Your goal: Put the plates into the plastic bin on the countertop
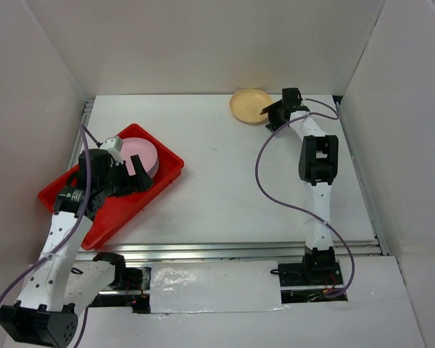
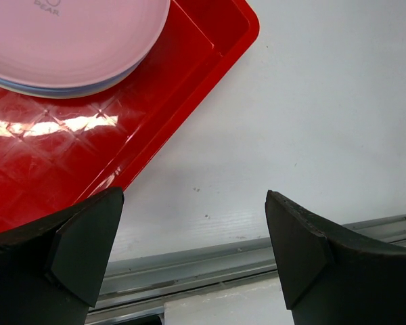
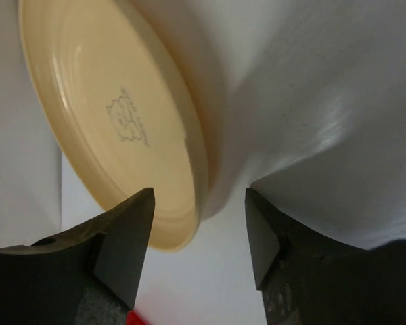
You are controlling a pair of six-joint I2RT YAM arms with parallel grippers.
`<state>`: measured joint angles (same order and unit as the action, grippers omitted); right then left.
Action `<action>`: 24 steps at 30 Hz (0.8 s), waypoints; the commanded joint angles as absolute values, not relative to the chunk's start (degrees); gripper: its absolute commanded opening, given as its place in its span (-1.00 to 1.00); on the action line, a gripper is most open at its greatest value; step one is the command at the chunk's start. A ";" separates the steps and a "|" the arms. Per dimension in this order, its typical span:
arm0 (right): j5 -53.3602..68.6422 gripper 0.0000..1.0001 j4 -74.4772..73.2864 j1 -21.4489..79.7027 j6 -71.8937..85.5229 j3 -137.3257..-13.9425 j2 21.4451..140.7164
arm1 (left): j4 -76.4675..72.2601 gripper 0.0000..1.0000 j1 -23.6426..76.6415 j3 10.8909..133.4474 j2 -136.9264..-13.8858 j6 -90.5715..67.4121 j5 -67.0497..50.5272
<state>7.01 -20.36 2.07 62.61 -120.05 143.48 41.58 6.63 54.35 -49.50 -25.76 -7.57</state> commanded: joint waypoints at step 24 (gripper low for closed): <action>-14.41 -1.00 -28.76 10.54 44.48 -91.23 115.79 | 37.80 0.99 7.20 56.60 -49.74 -25.31 -9.41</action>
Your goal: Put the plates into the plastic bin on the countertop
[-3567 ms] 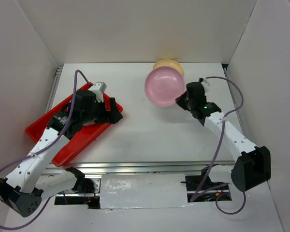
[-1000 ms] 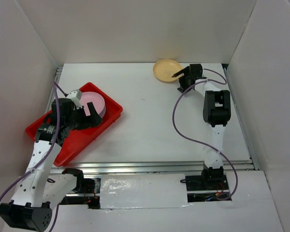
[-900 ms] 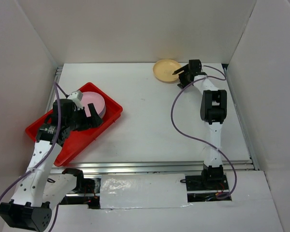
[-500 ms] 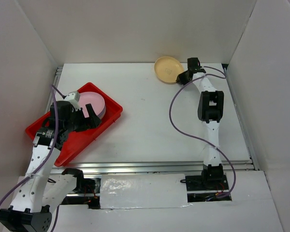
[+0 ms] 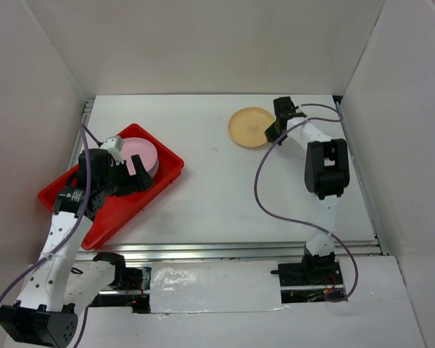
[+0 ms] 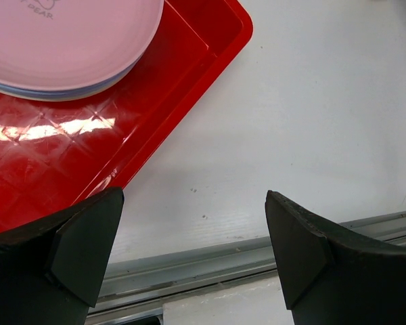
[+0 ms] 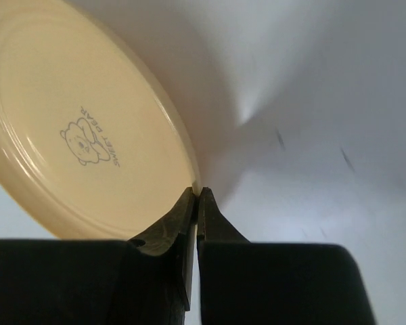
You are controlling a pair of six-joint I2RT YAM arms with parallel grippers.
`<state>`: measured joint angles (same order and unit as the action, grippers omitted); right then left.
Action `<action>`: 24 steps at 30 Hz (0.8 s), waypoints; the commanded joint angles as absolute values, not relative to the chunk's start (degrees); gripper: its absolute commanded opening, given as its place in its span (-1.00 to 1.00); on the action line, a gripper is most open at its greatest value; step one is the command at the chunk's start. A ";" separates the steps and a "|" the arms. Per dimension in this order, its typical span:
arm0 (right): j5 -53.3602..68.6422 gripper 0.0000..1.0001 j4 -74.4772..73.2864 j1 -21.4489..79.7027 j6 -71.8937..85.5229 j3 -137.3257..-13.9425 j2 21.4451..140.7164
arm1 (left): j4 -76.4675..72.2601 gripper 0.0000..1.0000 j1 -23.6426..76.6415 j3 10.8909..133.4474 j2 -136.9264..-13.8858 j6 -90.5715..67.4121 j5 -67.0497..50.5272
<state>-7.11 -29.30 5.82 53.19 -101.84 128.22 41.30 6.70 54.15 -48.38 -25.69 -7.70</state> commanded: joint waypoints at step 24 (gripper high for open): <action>-5.09 -1.00 -30.58 42.01 40.78 -69.96 78.05 | 37.09 0.47 19.07 66.71 -68.20 -26.37 -10.47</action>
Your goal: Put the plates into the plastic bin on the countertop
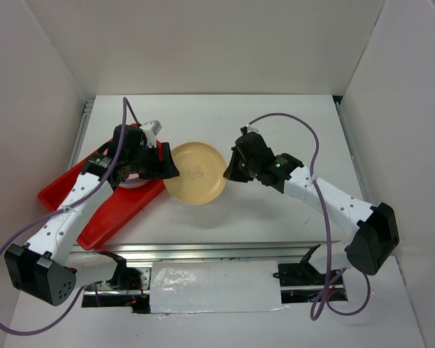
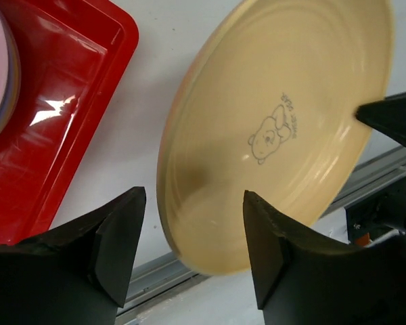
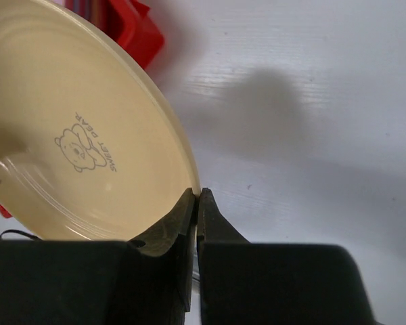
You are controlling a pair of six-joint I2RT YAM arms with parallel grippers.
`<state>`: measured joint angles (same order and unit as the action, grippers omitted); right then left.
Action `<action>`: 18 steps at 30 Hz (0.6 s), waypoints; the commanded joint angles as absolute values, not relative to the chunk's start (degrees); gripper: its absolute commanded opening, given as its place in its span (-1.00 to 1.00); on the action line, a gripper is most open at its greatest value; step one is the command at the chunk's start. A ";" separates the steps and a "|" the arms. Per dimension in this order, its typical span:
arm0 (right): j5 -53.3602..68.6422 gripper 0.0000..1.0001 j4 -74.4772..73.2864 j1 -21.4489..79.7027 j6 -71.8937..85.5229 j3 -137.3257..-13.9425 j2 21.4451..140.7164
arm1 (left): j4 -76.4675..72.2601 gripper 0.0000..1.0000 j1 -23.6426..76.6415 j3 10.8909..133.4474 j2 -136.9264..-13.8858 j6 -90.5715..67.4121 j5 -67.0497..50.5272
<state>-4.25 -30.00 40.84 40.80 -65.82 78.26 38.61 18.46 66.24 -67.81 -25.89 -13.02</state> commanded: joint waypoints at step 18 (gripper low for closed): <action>-4.15 0.49 -26.72 33.32 43.51 -51.70 60.65 | 35.87 -1.00 -3.72 69.45 -69.26 -43.75 -5.51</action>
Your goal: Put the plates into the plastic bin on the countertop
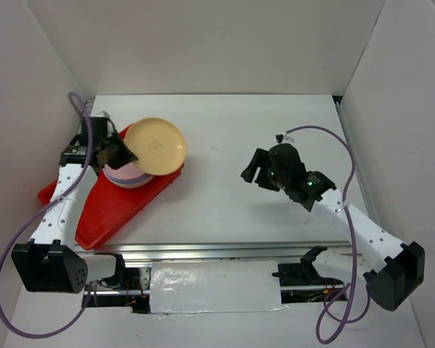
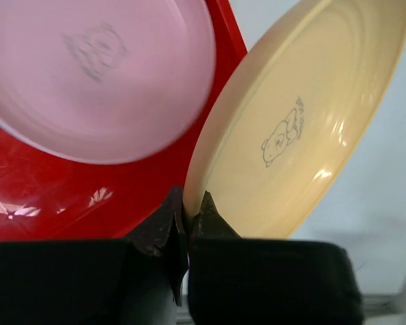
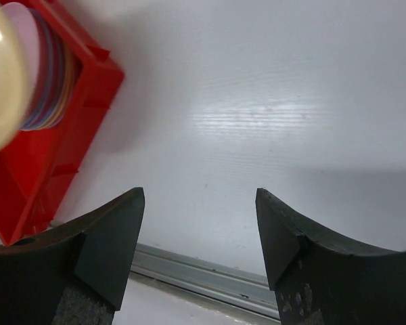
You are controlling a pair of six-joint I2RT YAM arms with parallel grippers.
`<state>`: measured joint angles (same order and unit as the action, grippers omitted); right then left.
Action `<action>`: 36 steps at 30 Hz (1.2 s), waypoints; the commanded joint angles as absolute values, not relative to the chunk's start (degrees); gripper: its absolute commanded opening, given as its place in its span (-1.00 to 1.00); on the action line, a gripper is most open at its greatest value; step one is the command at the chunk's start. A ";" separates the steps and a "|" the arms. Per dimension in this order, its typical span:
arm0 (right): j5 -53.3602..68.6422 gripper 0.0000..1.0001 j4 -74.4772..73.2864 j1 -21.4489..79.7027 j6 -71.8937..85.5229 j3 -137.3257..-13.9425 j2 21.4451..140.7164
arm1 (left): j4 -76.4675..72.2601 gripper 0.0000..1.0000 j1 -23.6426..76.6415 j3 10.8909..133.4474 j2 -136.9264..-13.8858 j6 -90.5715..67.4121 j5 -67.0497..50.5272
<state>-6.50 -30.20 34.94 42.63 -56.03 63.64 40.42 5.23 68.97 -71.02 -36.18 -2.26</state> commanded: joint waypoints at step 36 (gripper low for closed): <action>-36.29 1.00 -62.65 50.00 43.50 -69.33 36.83 | 58.70 0.99 -6.42 68.20 -41.77 -23.65 -0.96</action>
<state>-27.31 -51.72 47.57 42.44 -64.86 37.93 54.54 -8.27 68.69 -46.04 -26.85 -2.52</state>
